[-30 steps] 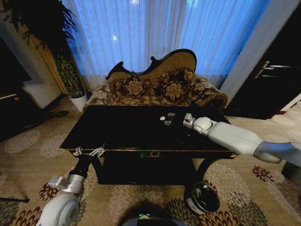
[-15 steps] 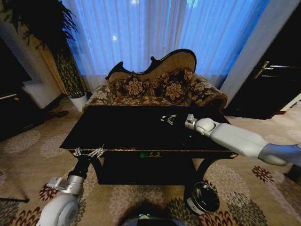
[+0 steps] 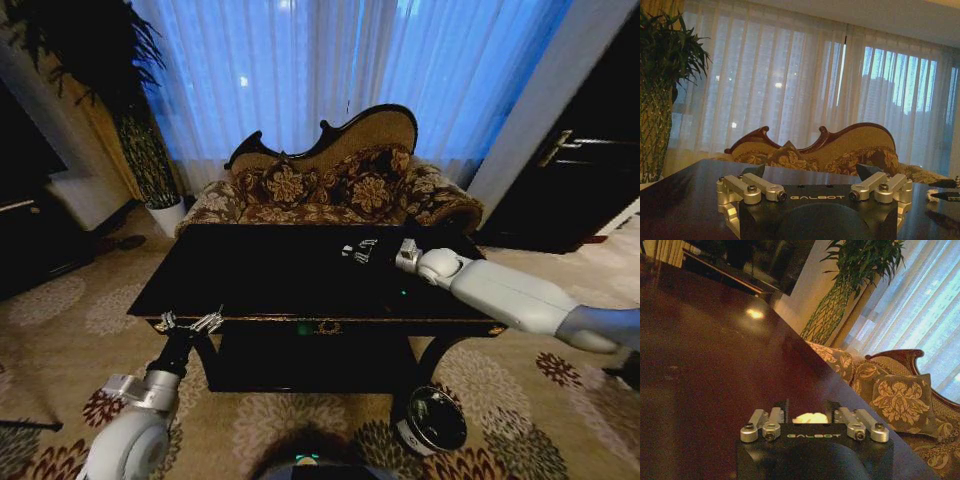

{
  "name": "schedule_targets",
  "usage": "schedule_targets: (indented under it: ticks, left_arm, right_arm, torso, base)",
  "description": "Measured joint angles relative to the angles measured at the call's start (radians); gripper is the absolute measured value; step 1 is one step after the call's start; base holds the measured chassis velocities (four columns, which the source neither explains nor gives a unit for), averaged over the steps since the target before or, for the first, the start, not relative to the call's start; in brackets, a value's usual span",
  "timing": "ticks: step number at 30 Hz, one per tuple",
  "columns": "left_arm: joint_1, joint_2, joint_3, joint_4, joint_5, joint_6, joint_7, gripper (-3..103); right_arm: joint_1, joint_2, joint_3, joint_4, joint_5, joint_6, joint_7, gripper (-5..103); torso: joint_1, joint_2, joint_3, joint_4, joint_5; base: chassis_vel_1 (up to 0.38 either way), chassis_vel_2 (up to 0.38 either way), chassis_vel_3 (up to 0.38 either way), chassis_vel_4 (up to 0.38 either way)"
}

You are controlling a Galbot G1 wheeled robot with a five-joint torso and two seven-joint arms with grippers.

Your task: Move to the front of the table and place the trash on the table into the trash bin.

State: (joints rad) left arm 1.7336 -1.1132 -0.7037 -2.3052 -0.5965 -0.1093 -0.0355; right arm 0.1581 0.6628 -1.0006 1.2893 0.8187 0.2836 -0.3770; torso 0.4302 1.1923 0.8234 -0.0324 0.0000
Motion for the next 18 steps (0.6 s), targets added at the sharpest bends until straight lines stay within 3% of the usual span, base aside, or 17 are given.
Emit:
schedule_targets:
  ticks: [6,8,12,15,18]
  left_arm:
    - [0.010,-0.005,-0.008,0.000,-0.002,0.000,0.001,100]
    - [0.011,-0.005,-0.009,0.000,-0.002,0.000,0.001,100]
    - [0.017,-0.006,-0.020,-0.001,-0.007,-0.001,0.004,100]
    - [0.012,-0.006,-0.020,0.002,-0.008,-0.001,0.005,100]
    - [0.006,-0.006,-0.013,0.003,-0.008,-0.002,0.004,100]
  right_arm:
    - [-0.005,0.047,-0.008,-0.047,-0.008,0.001,0.004,68]
    - [-0.005,0.050,-0.009,-0.051,-0.008,0.002,0.004,68]
    - [-0.002,0.068,-0.014,-0.084,-0.009,0.008,0.004,90]
    - [0.003,0.079,-0.019,-0.102,-0.009,0.009,-0.004,99]
    - [0.009,0.085,-0.029,-0.112,-0.009,0.013,-0.009,94]
  torso:
    - [0.000,0.000,0.000,0.0002,-0.0001]
    - [0.000,0.000,0.000,0.0002,-0.0001]
    - [0.000,0.000,0.000,0.0002,-0.0003]
    - [0.000,0.000,0.000,0.0001,-0.0005]
    - [0.000,0.000,0.000,0.0000,-0.0003]
  base:
    - [0.000,0.000,0.000,0.000]
    - [0.000,0.000,0.000,0.000]
    - [0.000,0.000,0.000,0.000]
    - [0.000,0.000,0.000,0.000]
    - [0.000,0.000,0.000,0.000]
